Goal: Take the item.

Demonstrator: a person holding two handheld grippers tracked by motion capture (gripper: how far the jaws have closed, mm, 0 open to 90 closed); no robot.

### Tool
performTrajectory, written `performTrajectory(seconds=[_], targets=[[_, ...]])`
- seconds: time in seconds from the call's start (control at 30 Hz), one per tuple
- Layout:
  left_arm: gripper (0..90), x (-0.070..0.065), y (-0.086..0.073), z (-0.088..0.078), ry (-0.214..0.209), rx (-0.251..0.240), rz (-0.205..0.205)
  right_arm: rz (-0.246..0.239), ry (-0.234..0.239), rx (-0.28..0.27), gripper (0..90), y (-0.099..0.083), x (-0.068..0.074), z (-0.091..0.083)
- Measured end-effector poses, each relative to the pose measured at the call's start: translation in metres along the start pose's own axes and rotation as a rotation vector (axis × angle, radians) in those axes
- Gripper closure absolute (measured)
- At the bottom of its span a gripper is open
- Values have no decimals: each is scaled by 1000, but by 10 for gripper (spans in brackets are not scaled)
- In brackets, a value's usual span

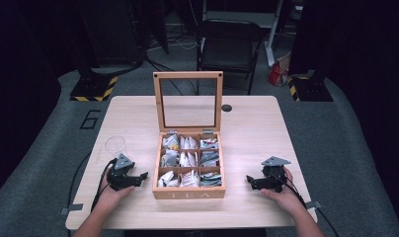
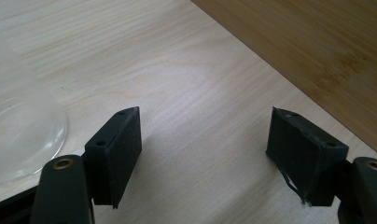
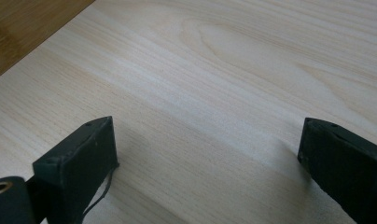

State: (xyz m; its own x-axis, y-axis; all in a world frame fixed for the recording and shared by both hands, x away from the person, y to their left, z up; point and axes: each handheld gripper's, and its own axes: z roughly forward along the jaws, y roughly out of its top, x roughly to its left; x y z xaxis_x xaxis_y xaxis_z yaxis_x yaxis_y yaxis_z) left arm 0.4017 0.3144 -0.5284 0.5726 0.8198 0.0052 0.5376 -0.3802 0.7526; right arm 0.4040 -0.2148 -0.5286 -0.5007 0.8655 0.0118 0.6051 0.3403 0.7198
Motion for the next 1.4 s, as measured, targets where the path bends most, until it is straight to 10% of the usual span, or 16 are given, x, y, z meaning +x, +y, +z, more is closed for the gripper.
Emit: performTrajectory(seconds=[0.87, 1.4], targets=[[403, 1, 2, -10, 27, -1, -60, -3, 0, -2, 39, 0, 0, 0], [459, -11, 13, -33, -32, -37, -54, -3, 2, 1, 39, 0, 0, 0]])
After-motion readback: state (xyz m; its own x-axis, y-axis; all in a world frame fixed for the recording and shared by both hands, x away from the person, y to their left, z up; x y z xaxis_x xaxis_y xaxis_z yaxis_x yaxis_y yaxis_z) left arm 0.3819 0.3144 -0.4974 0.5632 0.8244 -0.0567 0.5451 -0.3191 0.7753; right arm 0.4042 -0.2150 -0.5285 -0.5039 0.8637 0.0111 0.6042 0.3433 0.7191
